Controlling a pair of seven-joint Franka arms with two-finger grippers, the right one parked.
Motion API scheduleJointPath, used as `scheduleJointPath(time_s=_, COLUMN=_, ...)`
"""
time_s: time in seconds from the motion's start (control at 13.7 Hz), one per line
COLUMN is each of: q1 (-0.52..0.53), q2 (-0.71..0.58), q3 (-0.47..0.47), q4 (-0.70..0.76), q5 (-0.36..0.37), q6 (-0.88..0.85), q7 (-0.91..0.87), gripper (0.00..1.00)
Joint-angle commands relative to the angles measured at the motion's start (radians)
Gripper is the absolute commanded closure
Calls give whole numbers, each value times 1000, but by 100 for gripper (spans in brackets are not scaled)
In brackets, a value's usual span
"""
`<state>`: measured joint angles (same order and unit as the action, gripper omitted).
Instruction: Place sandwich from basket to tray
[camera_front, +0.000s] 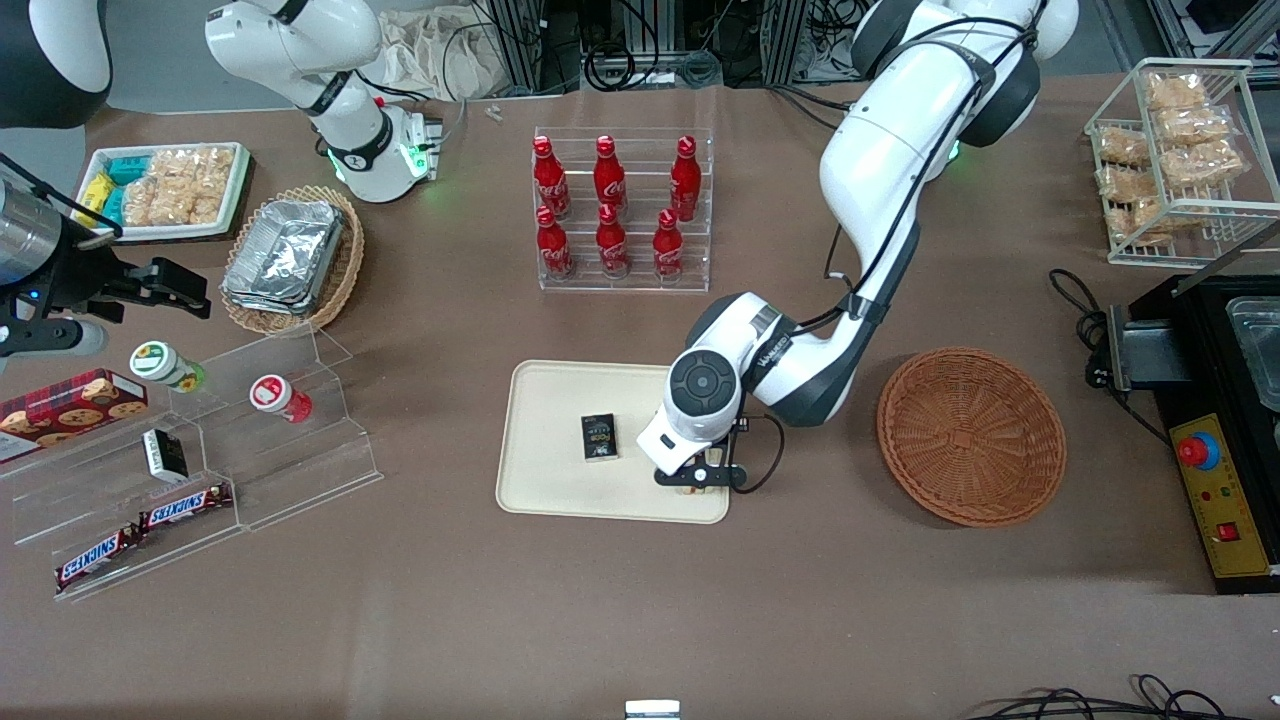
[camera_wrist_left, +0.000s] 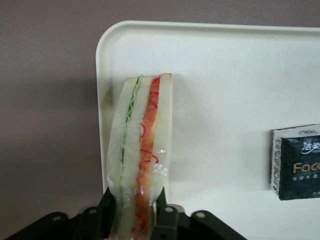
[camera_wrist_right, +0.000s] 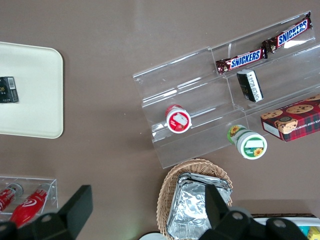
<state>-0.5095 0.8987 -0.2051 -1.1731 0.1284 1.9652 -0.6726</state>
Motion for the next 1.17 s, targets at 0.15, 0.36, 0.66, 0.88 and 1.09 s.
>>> scheduleJointPath(time_s=0.15, q1=-15, q2=-64, q3=13, q4=38, q5=22, q6=-41, q7=-51, gripper=0)
scheduleJointPath(time_s=0.36, q1=5, q2=-197, q3=30, q4=24, q5=22, q6=-170, q7=-183, gripper=0)
scheduleJointPath(time_s=0.66, q1=104, q2=-479, q3=61, q4=-247, q5=19, q6=-192, q7=-174, gripper=0)
scheduleJointPath(time_s=0.88, q1=188, q2=-677, q3=62, q4=-455, q5=17, q6=-190, q7=-75, gripper=0)
scheduleJointPath(time_s=1.09, q1=346, q2=-831, q3=62, q4=-554, q5=-16, q6=-204, q7=150, gripper=0)
